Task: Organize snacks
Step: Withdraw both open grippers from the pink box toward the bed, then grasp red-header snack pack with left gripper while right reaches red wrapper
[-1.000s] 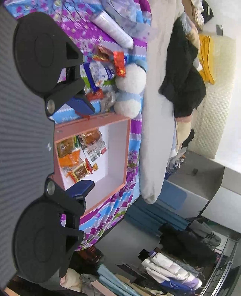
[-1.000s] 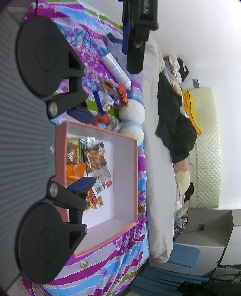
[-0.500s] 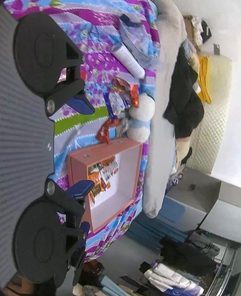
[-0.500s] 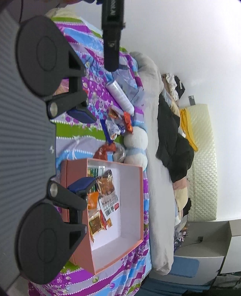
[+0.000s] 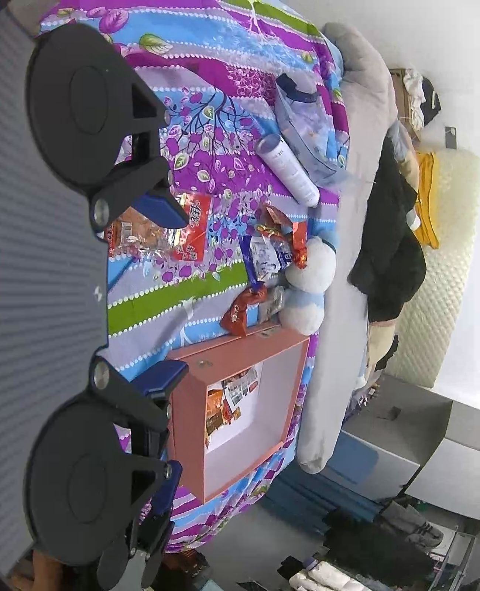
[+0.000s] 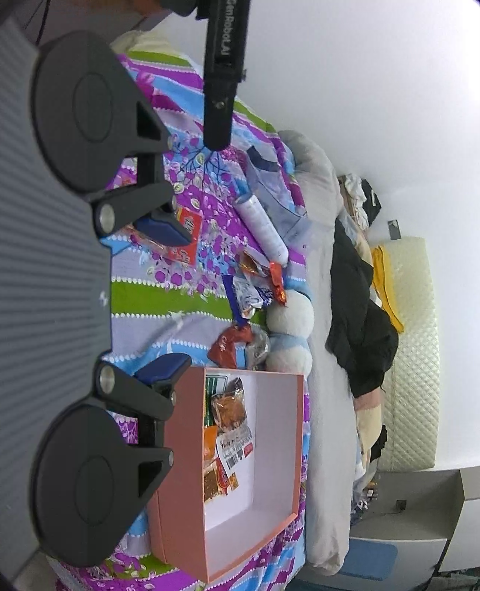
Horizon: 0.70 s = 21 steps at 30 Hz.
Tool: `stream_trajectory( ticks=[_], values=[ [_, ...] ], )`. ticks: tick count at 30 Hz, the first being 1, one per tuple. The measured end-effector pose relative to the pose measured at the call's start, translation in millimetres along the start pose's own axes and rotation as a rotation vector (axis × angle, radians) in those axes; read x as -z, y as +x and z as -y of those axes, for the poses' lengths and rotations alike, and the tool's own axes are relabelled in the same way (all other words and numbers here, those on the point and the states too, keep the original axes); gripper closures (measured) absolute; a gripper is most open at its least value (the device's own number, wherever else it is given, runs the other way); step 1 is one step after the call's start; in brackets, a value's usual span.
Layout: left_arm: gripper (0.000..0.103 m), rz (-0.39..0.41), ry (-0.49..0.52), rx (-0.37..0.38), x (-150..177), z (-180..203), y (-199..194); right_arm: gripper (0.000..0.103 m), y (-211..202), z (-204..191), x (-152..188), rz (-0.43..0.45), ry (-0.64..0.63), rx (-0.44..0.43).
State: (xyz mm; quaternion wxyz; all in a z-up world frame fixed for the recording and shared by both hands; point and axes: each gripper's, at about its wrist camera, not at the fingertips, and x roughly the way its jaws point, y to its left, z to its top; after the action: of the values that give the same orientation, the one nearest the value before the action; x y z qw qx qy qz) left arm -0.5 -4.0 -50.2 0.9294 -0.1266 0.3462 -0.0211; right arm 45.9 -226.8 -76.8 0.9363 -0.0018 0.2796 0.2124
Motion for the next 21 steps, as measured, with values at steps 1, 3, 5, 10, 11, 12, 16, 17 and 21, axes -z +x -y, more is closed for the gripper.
stream_trajectory(
  ticks=[1,3,5,10,11,12,16,17,21],
  values=[
    [0.018,-0.001,-0.003,-0.003,0,-2,1,0.037,2,-2,0,-0.002,-0.001,-0.001],
    [0.017,-0.001,-0.001,-0.008,0,-4,4,0.037,6,-5,1,-0.006,-0.001,-0.002],
    [0.017,-0.011,-0.002,-0.015,0,-6,8,0.037,10,-8,1,-0.015,-0.008,-0.004],
    [0.015,-0.054,-0.031,-0.024,3,-20,25,0.037,22,-14,4,-0.031,-0.021,0.000],
    [0.014,-0.061,-0.037,-0.026,3,-23,28,0.037,24,-15,4,-0.035,-0.020,0.001],
    [0.013,-0.069,-0.044,-0.029,3,-27,32,0.037,27,-16,4,-0.038,-0.019,0.003],
    [0.012,-0.100,-0.056,-0.046,1,-37,49,0.037,40,-17,4,-0.055,-0.026,0.016],
    [0.012,-0.106,-0.056,-0.050,0,-39,53,0.037,42,-16,4,-0.057,-0.024,0.021],
    [0.009,-0.128,-0.059,-0.067,-4,-45,70,0.038,54,-13,1,-0.065,-0.019,0.031]
  ],
)
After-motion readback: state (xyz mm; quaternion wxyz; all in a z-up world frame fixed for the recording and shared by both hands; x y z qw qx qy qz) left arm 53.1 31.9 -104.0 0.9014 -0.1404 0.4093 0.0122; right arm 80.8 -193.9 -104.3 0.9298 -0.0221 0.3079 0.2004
